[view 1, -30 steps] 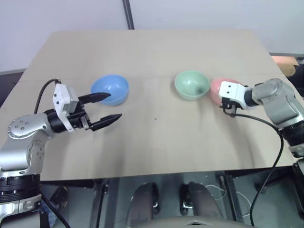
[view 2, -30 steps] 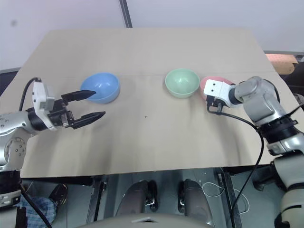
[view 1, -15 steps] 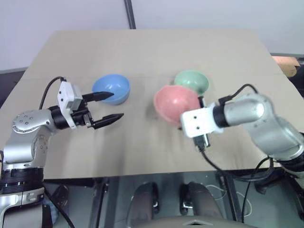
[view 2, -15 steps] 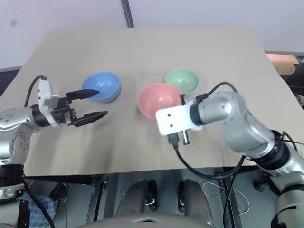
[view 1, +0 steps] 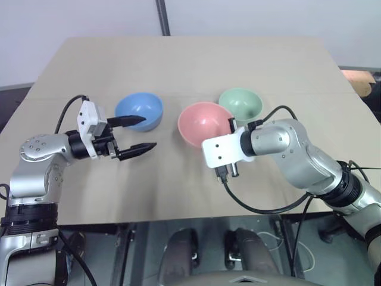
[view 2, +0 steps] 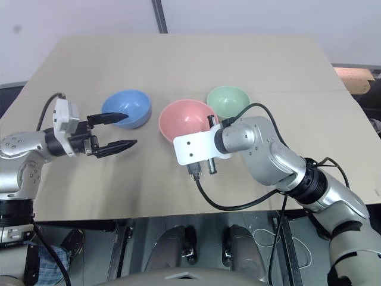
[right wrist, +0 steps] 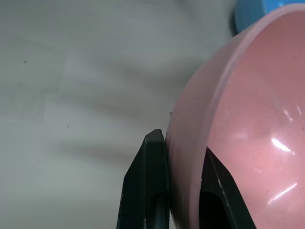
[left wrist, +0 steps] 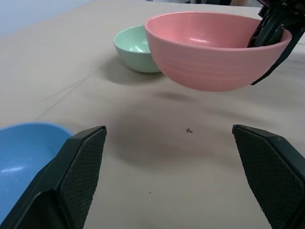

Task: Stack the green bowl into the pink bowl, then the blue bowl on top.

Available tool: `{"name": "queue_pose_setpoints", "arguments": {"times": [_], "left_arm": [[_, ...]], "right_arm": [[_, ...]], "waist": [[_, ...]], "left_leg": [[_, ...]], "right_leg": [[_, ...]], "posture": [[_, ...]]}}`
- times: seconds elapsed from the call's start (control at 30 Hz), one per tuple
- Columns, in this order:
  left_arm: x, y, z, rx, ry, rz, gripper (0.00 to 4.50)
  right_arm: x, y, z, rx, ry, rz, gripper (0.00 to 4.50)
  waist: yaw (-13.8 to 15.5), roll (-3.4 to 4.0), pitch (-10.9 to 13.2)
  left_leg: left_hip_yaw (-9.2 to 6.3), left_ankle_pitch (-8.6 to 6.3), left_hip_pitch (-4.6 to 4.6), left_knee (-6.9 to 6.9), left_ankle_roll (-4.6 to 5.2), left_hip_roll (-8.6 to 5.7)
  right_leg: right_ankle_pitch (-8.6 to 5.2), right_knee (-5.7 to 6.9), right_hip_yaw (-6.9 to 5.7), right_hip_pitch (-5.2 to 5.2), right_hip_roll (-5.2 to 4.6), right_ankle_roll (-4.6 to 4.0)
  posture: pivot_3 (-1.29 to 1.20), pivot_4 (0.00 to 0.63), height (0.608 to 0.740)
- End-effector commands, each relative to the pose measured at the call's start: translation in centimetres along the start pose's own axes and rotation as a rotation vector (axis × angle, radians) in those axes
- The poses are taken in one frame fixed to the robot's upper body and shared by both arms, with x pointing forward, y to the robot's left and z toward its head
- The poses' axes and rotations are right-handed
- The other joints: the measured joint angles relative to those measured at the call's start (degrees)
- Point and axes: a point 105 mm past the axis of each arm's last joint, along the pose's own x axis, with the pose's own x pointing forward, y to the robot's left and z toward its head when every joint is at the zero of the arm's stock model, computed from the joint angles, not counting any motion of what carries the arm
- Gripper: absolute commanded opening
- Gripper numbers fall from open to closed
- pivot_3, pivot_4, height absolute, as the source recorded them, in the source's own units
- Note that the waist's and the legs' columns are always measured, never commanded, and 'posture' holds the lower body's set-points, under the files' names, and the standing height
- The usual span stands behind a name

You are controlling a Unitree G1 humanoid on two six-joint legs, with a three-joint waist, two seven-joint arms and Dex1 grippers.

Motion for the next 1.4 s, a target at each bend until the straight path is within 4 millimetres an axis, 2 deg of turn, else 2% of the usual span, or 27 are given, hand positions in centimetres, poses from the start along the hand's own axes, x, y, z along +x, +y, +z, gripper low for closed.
{"name": "queue_pose_setpoints", "arguments": {"times": [0.03,0.07,0.13,0.27,0.4,0.5,0.7,0.83,1.1,1.17,1.27,1.4], "left_arm": [[-0.4,0.4,1.0,0.059,-0.002,0.012,4.50],[-0.4,0.4,0.9,0.059,-0.002,0.013,4.50],[-0.4,0.4,0.9,0.060,-0.001,0.013,4.50],[-0.4,0.4,0.9,0.061,-0.001,0.016,4.50],[-0.5,0.5,0.8,0.064,0.002,0.019,4.50],[-0.5,0.4,0.9,0.066,0.002,0.019,4.50],[-0.7,0.5,0.7,0.068,0.011,0.030,4.50],[-1.1,0.5,0.6,0.071,0.018,0.048,4.50],[-2.4,0.7,0.4,0.060,0.022,0.113,4.50],[-2.5,0.5,0.3,0.057,0.024,0.114,4.50],[-2.4,0.3,0.1,0.052,0.026,0.112,4.50],[-2.2,0.5,0.2,0.051,0.022,0.113,4.50]], "right_arm": [[-1.0,-1.0,0.4,-0.035,-0.001,-0.037,1.20],[-1.0,-1.0,0.3,-0.037,0.002,-0.035,1.82],[-1.0,-0.9,0.3,-0.035,0.003,-0.028,2.51],[-1.1,-0.6,0.2,-0.020,-0.003,-0.024,4.46],[-1.5,-0.6,0.0,0.009,-0.008,-0.041,4.46],[-2.8,-1.6,0.4,0.053,-0.019,-0.061,4.46],[-7.6,-1.5,-3.1,0.378,-0.072,-0.110,4.46],[-10.2,-1.4,-4.1,0.561,-0.159,-0.154,4.46],[-15.6,-1.1,-7.6,0.820,-0.401,-0.426,4.46],[-16.0,-0.5,-8.3,0.846,-0.393,-0.457,4.46],[-15.6,0.7,-10.2,0.846,-0.284,-0.471,4.46],[-14.5,-0.2,-11.7,0.774,-0.170,-0.479,4.46]], "waist": [[0.0,0.00,0.0],[0.0,0.00,0.0],[-0.1,0.00,0.0],[-0.1,0.00,0.0],[-0.1,0.00,0.0],[-0.1,0.00,0.0],[0.3,-0.05,0.0],[0.0,-0.02,0.0],[0.1,-0.03,0.0],[0.1,-0.03,0.0],[0.1,-0.03,0.0],[-0.2,-0.03,0.0]], "left_leg": [[0.00,0.00,0.00,0.00,0.00,0.00],[-0.01,0.00,0.00,0.00,0.00,0.00],[-0.01,0.00,-0.01,0.01,0.00,0.00],[-0.01,0.00,0.00,0.02,0.00,0.00],[-0.02,0.00,-0.02,0.02,0.00,0.00],[-0.03,0.00,-0.03,0.04,0.00,0.00],[-0.22,0.00,-0.18,0.11,0.01,-0.05],[-0.30,-0.01,-0.23,0.14,0.02,-0.06],[-0.34,0.00,-0.22,0.10,0.02,-0.06],[-0.33,0.00,-0.18,0.09,0.02,-0.07],[-0.35,0.00,-0.16,0.08,0.01,-0.06],[-0.28,0.00,-0.12,0.09,0.02,-0.06]], "right_leg": [[0.00,0.00,-0.01,0.00,0.01,0.00],[0.00,0.01,-0.01,0.00,0.01,0.00],[0.00,0.01,-0.01,0.00,0.01,0.00],[0.00,0.01,-0.01,0.00,0.01,0.00],[0.00,0.01,-0.01,0.00,0.00,0.00],[0.00,0.01,-0.03,-0.01,0.01,0.00],[0.01,-0.05,-0.20,0.01,-0.04,-0.01],[0.01,-0.03,-0.25,0.00,-0.06,-0.02],[0.01,-0.06,-0.26,0.04,-0.07,-0.01],[0.01,-0.02,-0.24,0.04,-0.08,0.00],[0.01,-0.02,-0.26,0.06,-0.07,0.00],[-0.02,0.00,-0.20,0.05,-0.07,0.05]], "posture": [[0.00,0.150,0.740],[0.00,0.150,0.740],[0.00,0.150,0.740],[0.00,0.150,0.740],[0.00,0.150,0.740],[0.00,0.150,0.740],[0.00,0.150,0.740],[0.00,0.150,0.740],[0.00,0.150,0.740],[0.00,0.150,0.740],[0.00,0.150,0.740],[0.00,0.150,0.740]]}}
